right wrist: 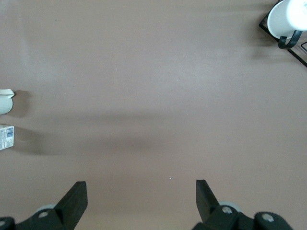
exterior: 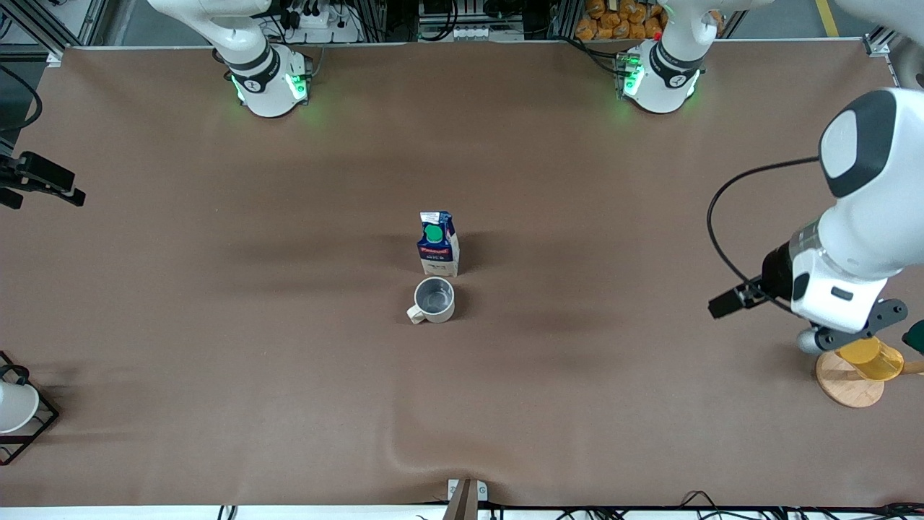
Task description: Place milk next to cup
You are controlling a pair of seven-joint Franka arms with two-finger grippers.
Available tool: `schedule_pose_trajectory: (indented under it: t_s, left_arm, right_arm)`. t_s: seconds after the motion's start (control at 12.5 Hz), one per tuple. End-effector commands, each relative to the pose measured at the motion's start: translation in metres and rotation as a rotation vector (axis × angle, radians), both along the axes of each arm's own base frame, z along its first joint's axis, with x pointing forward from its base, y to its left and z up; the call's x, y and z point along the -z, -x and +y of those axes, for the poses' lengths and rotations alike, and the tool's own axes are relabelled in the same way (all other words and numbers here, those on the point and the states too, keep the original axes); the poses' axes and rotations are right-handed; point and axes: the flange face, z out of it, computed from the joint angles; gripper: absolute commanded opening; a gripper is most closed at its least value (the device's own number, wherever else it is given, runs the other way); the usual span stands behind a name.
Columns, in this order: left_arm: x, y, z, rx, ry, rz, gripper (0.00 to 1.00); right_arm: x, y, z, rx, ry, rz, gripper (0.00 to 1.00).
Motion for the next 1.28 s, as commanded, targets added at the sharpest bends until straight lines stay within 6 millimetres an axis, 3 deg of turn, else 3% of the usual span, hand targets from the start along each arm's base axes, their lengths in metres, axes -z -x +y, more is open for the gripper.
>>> schedule_pose_trajectory:
  t_s: [0.0,0.24,0.32,0.56,0.8,1.2]
  left_arm:
    - [-0.018,0.051,0.023,0.112,-0.061,0.009,1.0]
    - [-0.04,0.087,0.039,0.248,-0.092,0.025,1.0]
    - [-0.044,0.092,0.035,0.269,-0.094,0.04,1.0]
    - [-0.079,0.119,0.031,0.401,-0.106,0.034,1.0]
    - [-0.09,0.126,0.017,0.473,-0.1,0.042,1.0]
    - [-0.103,0.134,0.032,0.449,-0.063,0.077,1.0]
  right_arm:
    - [-0.002,0.004,0.0,0.011,0.015,0.009,1.0]
    - [-0.001,0.004,0.001,0.01,0.014,0.012,1.0]
    - [-0.001,0.004,0.001,0.01,0.014,0.012,1.0]
    - [-0.001,0.004,0.002,0.007,0.014,0.013,1.0]
    - [0.0,0.003,0.001,0.01,0.014,0.013,1.0]
    - [0.0,0.003,0.002,0.009,0.014,0.015,1.0]
